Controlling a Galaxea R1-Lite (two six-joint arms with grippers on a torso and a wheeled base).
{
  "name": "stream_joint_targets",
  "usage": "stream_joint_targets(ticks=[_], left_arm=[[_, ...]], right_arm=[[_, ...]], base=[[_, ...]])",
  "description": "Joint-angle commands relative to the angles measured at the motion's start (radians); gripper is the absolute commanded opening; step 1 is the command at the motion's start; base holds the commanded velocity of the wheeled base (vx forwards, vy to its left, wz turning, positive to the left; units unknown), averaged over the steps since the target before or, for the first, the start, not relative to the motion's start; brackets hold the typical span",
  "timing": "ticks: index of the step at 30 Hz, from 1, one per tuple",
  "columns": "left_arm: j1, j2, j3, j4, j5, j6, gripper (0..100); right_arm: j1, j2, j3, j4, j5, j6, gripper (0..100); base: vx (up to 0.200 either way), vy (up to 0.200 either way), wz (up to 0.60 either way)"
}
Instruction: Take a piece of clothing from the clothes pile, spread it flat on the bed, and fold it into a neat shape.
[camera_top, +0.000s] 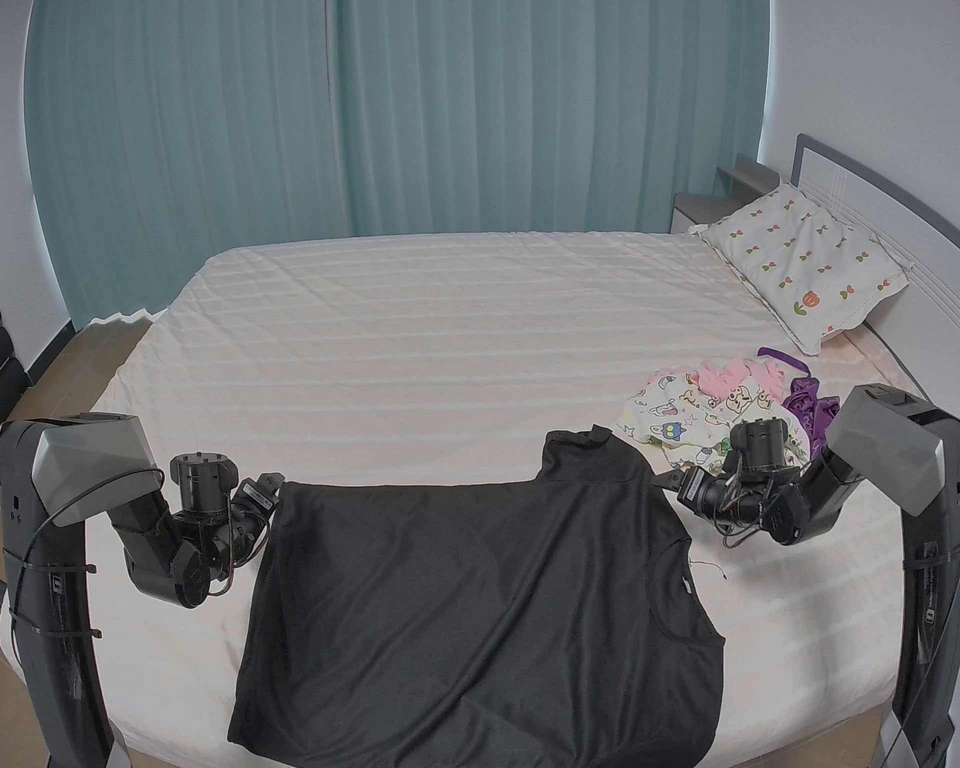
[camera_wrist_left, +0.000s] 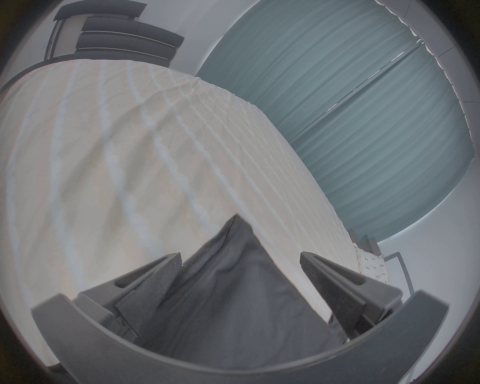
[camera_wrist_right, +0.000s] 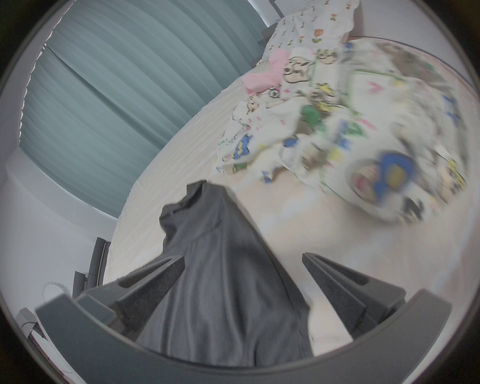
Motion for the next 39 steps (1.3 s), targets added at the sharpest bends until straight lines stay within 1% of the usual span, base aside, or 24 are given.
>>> stream_joint_targets(ticks=[1, 2, 4, 7, 10, 13, 15, 17, 22, 25, 27, 28, 29, 30, 32, 33, 35, 39], left_arm=[[-0.058, -0.155, 0.281, -0.069, -0.050, -0.001, 100], [-0.064, -0.164, 0.331, -0.101, -0.067, -0.001, 100], [-0.078, -0.171, 0.397, -0.156, -0.073, 0.002, 100], [-0.094, -0.171, 0.488, -0.224, -0.071, 0.008, 100], [-0.097, -0.163, 0.554, -0.253, -0.073, 0.033, 100], [-0.097, -0.161, 0.603, -0.264, -0.073, 0.062, 100], [-0.097, -0.160, 0.621, -0.264, -0.073, 0.079, 100], [-0.095, -0.154, 0.627, -0.264, -0.073, 0.102, 100], [-0.094, -0.100, 0.655, -0.265, -0.059, 0.211, 100], [-0.087, -0.075, 0.646, -0.265, -0.056, 0.223, 100], [-0.087, -0.054, 0.633, -0.268, -0.038, 0.223, 100], [-0.087, -0.054, 0.633, -0.268, -0.038, 0.223, 100], [-0.089, -0.022, 0.612, -0.277, 0.002, 0.227, 100], [-0.091, 0.001, 0.600, -0.287, 0.028, 0.229, 100], [-0.095, 0.041, 0.580, -0.314, 0.074, 0.231, 100], [-0.100, 0.058, 0.575, -0.333, 0.085, 0.237, 100], [-0.110, 0.083, 0.577, -0.362, 0.090, 0.255, 100], [-0.118, 0.102, 0.554, -0.371, 0.091, 0.264, 100]], right_arm=[[-0.004, -0.282, 0.505, -0.267, -0.039, 0.021, 100], [-0.004, -0.292, 0.551, -0.308, -0.048, 0.039, 100], [0.003, -0.295, 0.612, -0.373, -0.068, 0.076, 100], [0.016, -0.290, 0.700, -0.462, -0.086, 0.099, 100], [0.030, -0.278, 0.754, -0.528, -0.088, 0.134, 100], [0.038, -0.273, 0.790, -0.574, -0.088, 0.183, 100], [0.038, -0.272, 0.804, -0.589, -0.088, 0.197, 100], [0.038, -0.266, 0.816, -0.597, -0.085, 0.202, 100], [0.039, -0.218, 0.841, -0.629, -0.088, 0.202, 100], [0.039, -0.178, 0.866, -0.707, -0.086, 0.202, 100], [0.039, -0.143, 0.882, -0.770, -0.088, 0.199, 100], [0.039, -0.143, 0.882, -0.770, -0.088, 0.199, 100], [0.039, -0.112, 0.902, -0.830, -0.090, 0.197, 100], [0.039, -0.101, 0.912, -0.858, -0.090, 0.196, 100], [0.039, -0.095, 0.915, -0.859, -0.090, 0.194, 100], [0.039, -0.094, 0.915, -0.861, -0.090, 0.194, 100], [0.041, -0.097, 0.913, -0.861, -0.090, 0.194, 100], [0.044, -0.100, 0.915, -0.861, -0.090, 0.194, 100]], base=[[-0.200, 0.000, 0.00], [-0.200, 0.000, 0.00], [-0.200, 0.000, 0.00], [-0.200, 0.000, 0.00], [-0.200, 0.000, 0.00], [-0.200, 0.000, 0.00], [-0.200, 0.000, 0.00], [-0.200, 0.000, 0.00], [0.000, 0.000, 0.00], [0.000, 0.000, 0.00], [0.000, 0.000, 0.00], [0.000, 0.000, 0.00], [0.000, 0.000, 0.00], [0.000, 0.000, 0.00], [0.000, 0.000, 0.00], [0.000, 0.000, 0.00], [0.000, 0.000, 0.00], [0.000, 0.000, 0.00]])
